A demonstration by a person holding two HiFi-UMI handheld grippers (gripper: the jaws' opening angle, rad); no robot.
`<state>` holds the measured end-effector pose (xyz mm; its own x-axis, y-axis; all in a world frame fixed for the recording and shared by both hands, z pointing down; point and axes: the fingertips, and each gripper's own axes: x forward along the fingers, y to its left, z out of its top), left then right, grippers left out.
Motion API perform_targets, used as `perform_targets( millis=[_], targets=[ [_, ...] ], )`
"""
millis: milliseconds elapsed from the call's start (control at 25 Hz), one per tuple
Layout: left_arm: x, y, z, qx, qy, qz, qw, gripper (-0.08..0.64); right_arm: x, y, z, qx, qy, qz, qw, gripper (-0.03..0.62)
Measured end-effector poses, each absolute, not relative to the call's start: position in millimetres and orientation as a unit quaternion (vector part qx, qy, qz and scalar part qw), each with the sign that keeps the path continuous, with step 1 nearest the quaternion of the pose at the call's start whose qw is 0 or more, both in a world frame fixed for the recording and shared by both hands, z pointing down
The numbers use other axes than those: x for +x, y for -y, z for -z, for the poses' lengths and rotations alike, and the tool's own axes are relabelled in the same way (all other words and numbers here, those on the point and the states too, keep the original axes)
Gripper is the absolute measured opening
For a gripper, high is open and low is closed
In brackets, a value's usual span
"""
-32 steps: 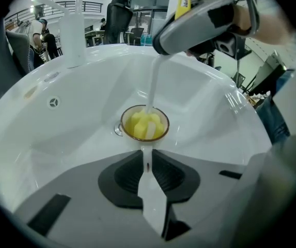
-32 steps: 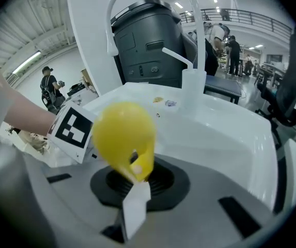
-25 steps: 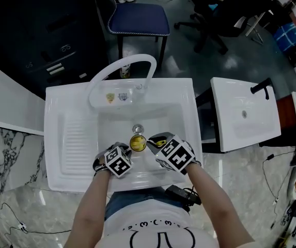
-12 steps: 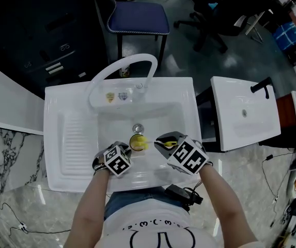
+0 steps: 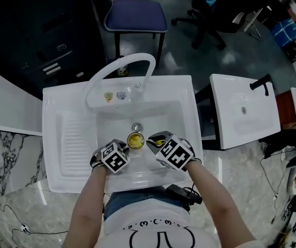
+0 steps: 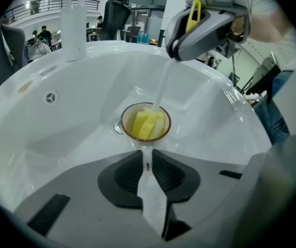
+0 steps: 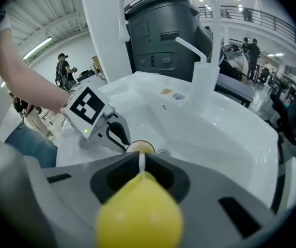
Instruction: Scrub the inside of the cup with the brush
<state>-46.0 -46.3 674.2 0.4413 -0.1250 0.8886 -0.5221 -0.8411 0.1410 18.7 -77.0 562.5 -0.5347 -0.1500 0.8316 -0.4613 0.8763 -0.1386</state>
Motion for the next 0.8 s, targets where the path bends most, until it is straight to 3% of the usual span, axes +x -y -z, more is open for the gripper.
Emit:
perform_targets(
  millis=[360,560,800],
  targets=[
    [-45,45,-692,0.812,0.175,-0.534,0.160,0.080,22,80,-564,0.194,0.855,-0.190,0.441,0.041],
    [-36,53,-669,0.846,0.188,-0.468,0.172,0.080,36,85,-561,0.224,0.850,-0.226,0.419,0.041],
    [-37,49,-669,0.847,0.181,-0.475,0.156,0.083,38,81,-561,0.227,0.851,-0.234,0.412,0.041]
  ],
)
